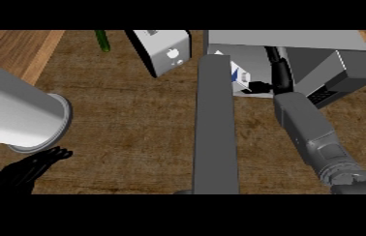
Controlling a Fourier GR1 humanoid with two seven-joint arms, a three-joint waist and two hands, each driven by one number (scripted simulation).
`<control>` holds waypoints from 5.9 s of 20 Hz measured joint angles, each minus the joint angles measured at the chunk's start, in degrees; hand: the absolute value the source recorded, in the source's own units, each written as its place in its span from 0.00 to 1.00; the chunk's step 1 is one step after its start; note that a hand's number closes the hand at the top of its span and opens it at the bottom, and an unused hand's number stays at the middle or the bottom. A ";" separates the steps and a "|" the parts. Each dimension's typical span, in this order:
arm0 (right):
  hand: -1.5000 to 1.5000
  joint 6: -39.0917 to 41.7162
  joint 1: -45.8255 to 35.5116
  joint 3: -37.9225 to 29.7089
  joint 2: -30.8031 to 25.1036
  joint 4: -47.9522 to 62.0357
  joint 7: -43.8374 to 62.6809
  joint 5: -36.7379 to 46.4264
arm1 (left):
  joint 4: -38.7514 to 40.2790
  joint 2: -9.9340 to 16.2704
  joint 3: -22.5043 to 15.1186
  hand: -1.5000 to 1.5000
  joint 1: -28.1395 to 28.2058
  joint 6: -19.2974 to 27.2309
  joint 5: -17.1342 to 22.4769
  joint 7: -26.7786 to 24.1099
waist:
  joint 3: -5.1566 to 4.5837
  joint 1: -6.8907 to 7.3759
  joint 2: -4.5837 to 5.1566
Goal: Pick up the milk, place it into the microwave and close the microwave
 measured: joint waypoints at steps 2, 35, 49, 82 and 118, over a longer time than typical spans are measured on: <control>0.00 3.70 1.52 -0.84 0.25 0.09 -1.00 -1.02 | -0.65 -0.73 -1.72 1.00 -0.34 0.40 -0.59 1.11 | -0.02 -0.44 -0.23; 0.00 24.83 49.26 4.85 -0.08 -40.11 -3.18 -7.07 | 25.66 -2.43 -34.62 1.00 -24.81 20.25 -20.67 2.10 | -0.35 -5.51 -1.97; 0.00 31.47 61.98 7.31 -5.62 -64.94 1.82 -12.33 | 60.62 -2.25 -49.65 1.00 -41.99 42.86 -13.82 -16.21 | -0.45 -7.23 -1.40; 0.00 41.71 60.99 6.65 -16.60 -92.59 18.30 -25.52 | 73.87 -2.45 -58.08 0.00 -64.35 71.14 25.09 -25.22 | -0.63 -18.38 1.30; 0.00 37.81 47.68 0.09 -21.68 -88.34 20.43 -23.56 | 72.88 -2.50 -60.44 0.00 -67.66 75.39 41.36 -33.21 | -0.15 -18.31 3.93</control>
